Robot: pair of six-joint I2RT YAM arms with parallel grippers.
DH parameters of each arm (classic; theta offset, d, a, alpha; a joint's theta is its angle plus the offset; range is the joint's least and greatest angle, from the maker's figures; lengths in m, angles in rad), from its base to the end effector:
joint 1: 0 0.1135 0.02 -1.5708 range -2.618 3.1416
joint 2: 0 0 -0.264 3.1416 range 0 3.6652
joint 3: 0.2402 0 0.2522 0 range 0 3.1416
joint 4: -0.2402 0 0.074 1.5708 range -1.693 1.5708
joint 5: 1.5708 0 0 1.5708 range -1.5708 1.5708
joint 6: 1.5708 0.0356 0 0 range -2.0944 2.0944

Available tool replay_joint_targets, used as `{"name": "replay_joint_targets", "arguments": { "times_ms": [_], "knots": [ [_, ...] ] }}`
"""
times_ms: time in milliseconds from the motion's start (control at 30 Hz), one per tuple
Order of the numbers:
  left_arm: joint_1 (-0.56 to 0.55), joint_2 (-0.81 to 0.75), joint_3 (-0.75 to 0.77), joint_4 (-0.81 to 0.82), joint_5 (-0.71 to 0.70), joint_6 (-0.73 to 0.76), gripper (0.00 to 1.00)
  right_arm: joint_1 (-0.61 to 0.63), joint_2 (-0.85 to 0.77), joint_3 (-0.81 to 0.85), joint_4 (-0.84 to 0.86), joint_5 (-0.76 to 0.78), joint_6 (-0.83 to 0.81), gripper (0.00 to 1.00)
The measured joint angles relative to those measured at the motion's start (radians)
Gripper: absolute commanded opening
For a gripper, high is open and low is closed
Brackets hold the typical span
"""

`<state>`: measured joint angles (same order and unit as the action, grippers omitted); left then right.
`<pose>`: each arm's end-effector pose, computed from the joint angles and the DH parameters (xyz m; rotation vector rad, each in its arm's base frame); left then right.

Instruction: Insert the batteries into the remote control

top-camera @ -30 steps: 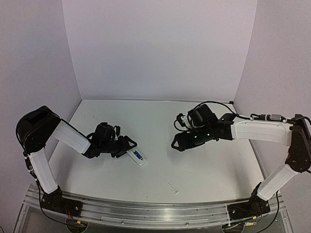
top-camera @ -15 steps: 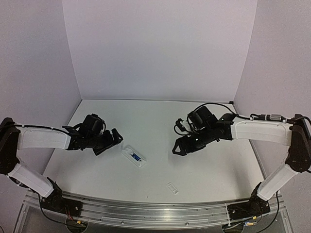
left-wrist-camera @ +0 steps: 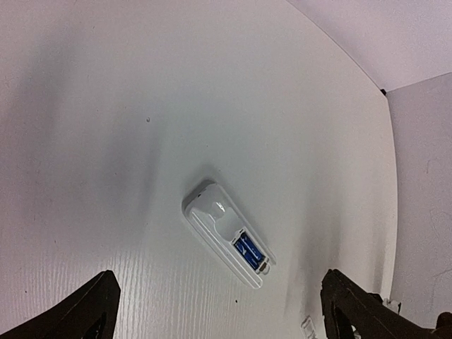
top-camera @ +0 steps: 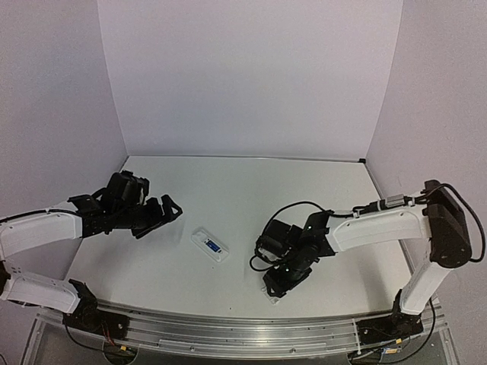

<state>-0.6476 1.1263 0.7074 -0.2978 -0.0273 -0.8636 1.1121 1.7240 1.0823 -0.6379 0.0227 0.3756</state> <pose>0.1898 -0.1424 0.2350 -0.2739 2.3883 -0.7262 0.1441 0.2901 0.1709 -1.0396 2.7077 0.2638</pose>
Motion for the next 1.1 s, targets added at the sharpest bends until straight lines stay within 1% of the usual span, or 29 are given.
{"name": "replay_joint_targets", "arguments": {
  "times_ms": [100, 200, 300, 400, 533, 600, 733, 800, 967, 1100],
  "knots": [
    [0.000, -0.006, -0.001, -0.008, 0.036, 0.004, 1.00, 0.037, 0.065, 0.009, -0.016, 0.041, 0.035, 0.50],
    [0.000, -0.039, -0.009, -0.008, 0.060, 0.005, 1.00, 0.073, 0.116, 0.026, -0.027, 0.078, 0.067, 0.48],
    [0.000, -0.073, -0.018, -0.006, 0.078, 0.005, 1.00, 0.105, 0.135, 0.047, -0.030, 0.115, 0.097, 0.47],
    [0.000, -0.088, -0.028, 0.002, 0.088, 0.010, 1.00, 0.133, 0.145, 0.056, -0.037, 0.153, 0.118, 0.42],
    [0.000, -0.091, -0.037, 0.000, 0.089, 0.019, 1.00, 0.158, 0.162, 0.081, -0.061, 0.191, 0.143, 0.32],
    [0.000, -0.095, -0.043, 0.000, 0.089, 0.023, 1.00, 0.168, 0.174, 0.095, -0.072, 0.205, 0.156, 0.25],
    [0.000, -0.101, -0.048, -0.001, 0.089, 0.027, 1.00, 0.181, 0.194, 0.121, -0.085, 0.221, 0.176, 0.06],
    [0.000, -0.101, -0.048, -0.001, 0.089, 0.029, 1.00, 0.186, 0.197, 0.123, -0.087, 0.229, 0.186, 0.01],
    [0.000, -0.101, -0.048, 0.000, 0.098, 0.029, 1.00, 0.194, 0.198, 0.124, -0.090, 0.252, 0.197, 0.00],
    [0.000, -0.100, -0.048, 0.003, 0.142, 0.028, 1.00, 0.197, 0.193, 0.124, -0.097, 0.291, 0.184, 0.00]
  ]
}}
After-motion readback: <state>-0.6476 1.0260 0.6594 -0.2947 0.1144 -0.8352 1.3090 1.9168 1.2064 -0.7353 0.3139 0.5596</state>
